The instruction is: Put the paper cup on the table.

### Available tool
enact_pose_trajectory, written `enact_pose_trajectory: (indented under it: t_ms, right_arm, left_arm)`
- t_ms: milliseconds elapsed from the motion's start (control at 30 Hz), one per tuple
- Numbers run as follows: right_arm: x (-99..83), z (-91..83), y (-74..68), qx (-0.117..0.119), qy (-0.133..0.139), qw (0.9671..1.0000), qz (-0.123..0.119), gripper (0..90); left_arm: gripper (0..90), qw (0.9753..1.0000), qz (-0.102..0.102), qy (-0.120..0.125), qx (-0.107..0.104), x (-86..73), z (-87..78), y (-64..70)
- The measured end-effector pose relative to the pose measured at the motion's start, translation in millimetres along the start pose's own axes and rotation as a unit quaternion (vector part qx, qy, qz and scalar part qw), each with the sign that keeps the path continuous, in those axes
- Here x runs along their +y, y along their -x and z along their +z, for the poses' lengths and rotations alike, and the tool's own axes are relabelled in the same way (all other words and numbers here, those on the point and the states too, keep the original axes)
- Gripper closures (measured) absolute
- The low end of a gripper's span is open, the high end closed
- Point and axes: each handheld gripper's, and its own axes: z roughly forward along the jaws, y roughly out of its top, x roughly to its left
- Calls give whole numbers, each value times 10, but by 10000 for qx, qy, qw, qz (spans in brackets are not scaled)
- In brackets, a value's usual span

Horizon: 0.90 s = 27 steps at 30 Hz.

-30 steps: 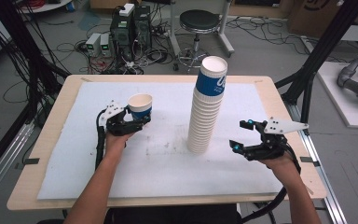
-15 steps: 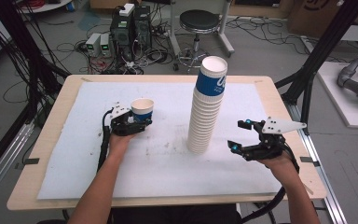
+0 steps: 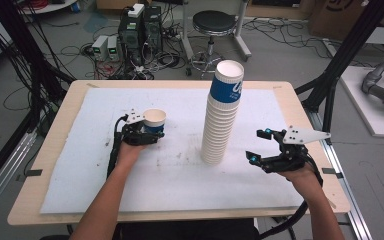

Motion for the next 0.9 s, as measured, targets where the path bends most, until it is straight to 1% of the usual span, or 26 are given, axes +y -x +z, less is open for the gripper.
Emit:
enact_pose_trajectory:
  t_ms: [33,67,100,133,167,200,233,333,367,433,500,567,600,667,733,800,900]
  right_arm:
    - [-2,0,4,-18,7,10000,-9,173]
    - [-6,-2,5,-25,-11,10000,4,173]
    - [-11,-2,10,-26,-10,10000,10,173]
    - [-11,-2,10,-26,-10,10000,10,173]
    - [-26,0,21,-57,-25,10000,30,172]
    - [-32,2,25,-55,-30,10000,40,172]
    - [-39,4,29,-62,-42,10000,54,173]
    - [-48,13,36,-67,-57,10000,47,173]
    - [-49,18,36,-61,-77,9999,45,173]
    - [-50,21,37,-61,-74,9999,36,173]
    - [-51,24,34,-42,-90,9999,56,172]
    - [-53,30,34,-43,-89,10000,16,173]
    - [-51,33,26,-23,-101,9999,46,173]
    - [-46,34,25,-15,-102,9999,3,173]
    - [-37,34,20,-7,-87,10000,4,174]
    - [-36,34,18,-14,-87,10000,5,174]
    - [-41,39,19,-15,-101,9999,-8,174]
  left_arm:
    - [235,9999,48,-133,-53,-8,0,0]
    - [234,9997,28,-241,-88,-23,11,9]
    - [234,9992,88,-383,-100,-37,15,9]
    - [234,9992,88,-383,-100,-37,15,9]
    - [238,9988,150,-449,-99,-50,22,23]
    - [238,9990,129,-417,-92,-46,20,35]
    - [239,9990,138,-402,-135,-43,18,37]
    - [240,9991,190,-372,-115,-46,13,53]
    - [240,9994,169,-294,-64,-57,4,63]
    - [237,9998,74,-173,-45,-73,-27,53]
    - [231,9999,46,-150,-36,-83,-53,44]
    - [223,9999,35,-133,-29,-96,-76,43]
    - [221,9999,21,-119,-27,-100,-84,44]
    - [215,10000,-3,-78,-19,-114,-108,45]
    - [215,10000,16,-93,-26,-126,-141,39]
    - [215,10000,15,-24,-42,-145,-171,36]
    - [214,10000,-15,-31,-12,-150,-177,41]
